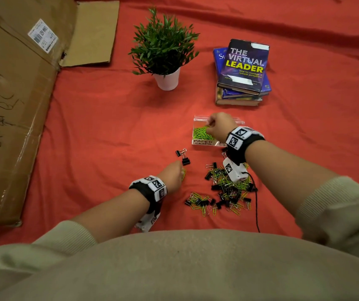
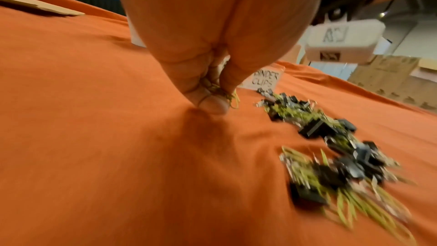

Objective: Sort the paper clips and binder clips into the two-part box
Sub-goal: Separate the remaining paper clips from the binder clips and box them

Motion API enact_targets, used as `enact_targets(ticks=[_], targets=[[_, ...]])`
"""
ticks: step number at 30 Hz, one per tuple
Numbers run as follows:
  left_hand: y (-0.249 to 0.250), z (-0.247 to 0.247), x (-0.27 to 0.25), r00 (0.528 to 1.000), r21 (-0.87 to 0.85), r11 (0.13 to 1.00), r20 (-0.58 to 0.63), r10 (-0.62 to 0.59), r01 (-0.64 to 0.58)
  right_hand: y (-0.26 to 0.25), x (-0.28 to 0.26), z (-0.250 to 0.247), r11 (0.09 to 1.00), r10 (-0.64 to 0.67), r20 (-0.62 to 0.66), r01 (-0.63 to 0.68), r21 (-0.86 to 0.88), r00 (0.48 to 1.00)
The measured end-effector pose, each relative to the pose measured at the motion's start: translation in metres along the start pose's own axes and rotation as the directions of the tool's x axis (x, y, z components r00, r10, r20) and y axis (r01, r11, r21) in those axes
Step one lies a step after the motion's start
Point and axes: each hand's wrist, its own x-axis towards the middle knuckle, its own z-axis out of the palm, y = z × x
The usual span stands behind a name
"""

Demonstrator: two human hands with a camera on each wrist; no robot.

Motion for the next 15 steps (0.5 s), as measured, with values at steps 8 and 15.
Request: enact_targets(ticks=[8,15], targets=[[0.046,-0.058,0.053,0.979,-0.008,0.994,-0.177,0.103,-0.106,0.024,-0.049,0.019,0.987,-0.158,-0.124,0.158,-0.012,0.980],[0.083,-0.057,0.091,0.985,0.152,0.980,-0.095,0.146,-0.130,0.077,-0.115,0.062,0.956,-0.114,0.236,0.171,-0.237,0.965]])
